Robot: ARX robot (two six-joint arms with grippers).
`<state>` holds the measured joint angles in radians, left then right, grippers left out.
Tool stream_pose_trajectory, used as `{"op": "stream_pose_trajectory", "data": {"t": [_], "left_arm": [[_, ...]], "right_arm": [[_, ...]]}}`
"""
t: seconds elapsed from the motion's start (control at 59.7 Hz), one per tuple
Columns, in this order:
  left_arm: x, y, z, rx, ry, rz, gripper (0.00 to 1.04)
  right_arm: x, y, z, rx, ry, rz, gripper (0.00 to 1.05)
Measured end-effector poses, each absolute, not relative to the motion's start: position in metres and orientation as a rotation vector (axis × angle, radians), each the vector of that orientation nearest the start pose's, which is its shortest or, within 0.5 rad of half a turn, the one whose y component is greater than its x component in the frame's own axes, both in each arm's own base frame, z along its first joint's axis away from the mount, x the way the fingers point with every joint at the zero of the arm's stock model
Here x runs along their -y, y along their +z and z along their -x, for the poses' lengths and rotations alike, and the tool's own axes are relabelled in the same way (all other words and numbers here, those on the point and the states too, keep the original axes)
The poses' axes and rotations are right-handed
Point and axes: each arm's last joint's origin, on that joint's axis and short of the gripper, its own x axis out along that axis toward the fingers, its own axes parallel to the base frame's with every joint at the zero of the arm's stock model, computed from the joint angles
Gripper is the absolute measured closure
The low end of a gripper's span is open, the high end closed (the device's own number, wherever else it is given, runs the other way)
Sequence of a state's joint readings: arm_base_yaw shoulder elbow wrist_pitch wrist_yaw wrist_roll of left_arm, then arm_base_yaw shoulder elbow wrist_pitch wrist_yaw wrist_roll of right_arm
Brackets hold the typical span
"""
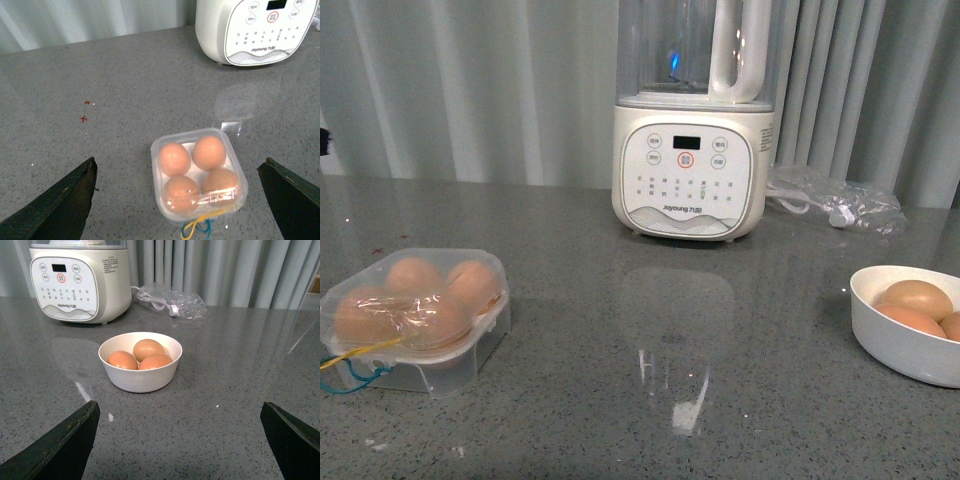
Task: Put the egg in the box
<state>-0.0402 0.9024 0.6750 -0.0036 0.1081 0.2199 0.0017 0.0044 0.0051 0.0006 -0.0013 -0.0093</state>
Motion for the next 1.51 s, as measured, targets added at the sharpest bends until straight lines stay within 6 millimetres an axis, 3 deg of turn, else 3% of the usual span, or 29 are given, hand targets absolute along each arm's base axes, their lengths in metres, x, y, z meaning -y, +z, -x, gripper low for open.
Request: {"op": "stream_pose_trajectory", "data": {"t": [0.234,0.402,0.469,0.569,0.904,1.507], "left_arm": [[-0.004,0.269,-0.167,-0.257,-0.178,-0.234,0.07],[-0.013,0.267,-0.161,-0.233,-0.141,-0.196,0.09],[-0.018,0.258,-0.157,-0.101,-0.027,-0.129,0.22],[-0.017,0.245,-0.149,-0.004,0.008,-0.057,0.4],[0.0,0.205,-0.132,-0.009,-0.002,-0.004,1.02],[0.0,0.178,-0.114,-0.001,0.0,-0.001,1.01]], "right_arm": [[0.0,0.165,-0.098,0.001,0.003,0.01,0.07],[0.0,0.165,-0.098,0.001,0.003,0.009,0.07],[0.0,0.165,-0.098,0.001,0.003,0.009,0.07],[0.0,0.165,-0.098,0.002,0.003,0.009,0.07],[0.0,0.165,-0.098,0.001,0.004,0.01,0.07],[0.0,0.165,-0.098,0.001,0.003,0.009,0.07]]}}
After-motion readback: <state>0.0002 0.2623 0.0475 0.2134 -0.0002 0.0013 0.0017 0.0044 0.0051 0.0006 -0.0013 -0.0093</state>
